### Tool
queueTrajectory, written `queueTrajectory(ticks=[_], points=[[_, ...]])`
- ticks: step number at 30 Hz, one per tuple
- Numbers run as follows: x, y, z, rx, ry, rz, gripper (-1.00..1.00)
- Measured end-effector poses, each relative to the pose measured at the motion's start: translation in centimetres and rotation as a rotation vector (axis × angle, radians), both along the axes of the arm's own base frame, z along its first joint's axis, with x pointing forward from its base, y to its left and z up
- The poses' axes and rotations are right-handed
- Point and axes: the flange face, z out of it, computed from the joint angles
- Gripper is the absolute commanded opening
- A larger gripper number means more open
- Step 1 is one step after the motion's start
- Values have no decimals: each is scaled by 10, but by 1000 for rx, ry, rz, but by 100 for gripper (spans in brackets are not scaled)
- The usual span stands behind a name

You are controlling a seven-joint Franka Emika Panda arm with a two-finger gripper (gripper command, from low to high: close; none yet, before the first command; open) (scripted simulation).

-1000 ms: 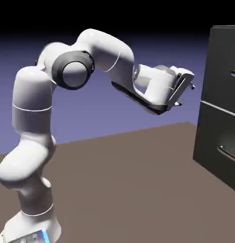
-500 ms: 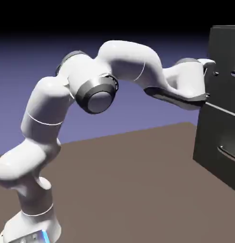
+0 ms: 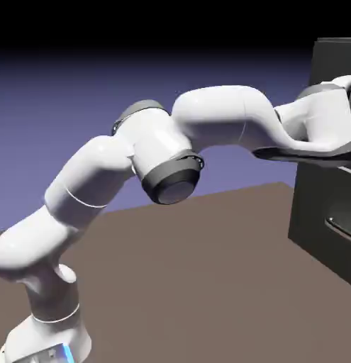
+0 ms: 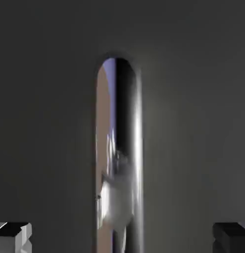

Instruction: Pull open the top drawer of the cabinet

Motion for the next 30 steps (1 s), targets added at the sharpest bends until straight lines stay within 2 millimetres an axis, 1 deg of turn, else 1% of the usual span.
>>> queueTrajectory(ticks=[1, 3, 8, 21, 30], points=[[5, 2, -1, -4, -1, 2, -100], [5, 2, -1, -4, -1, 2, -100], [-20, 1, -1, -3, -1, 2, -100], [-104, 1, -1, -3, -1, 2, -100], [-155, 1, -1, -3, -1, 2, -100]])
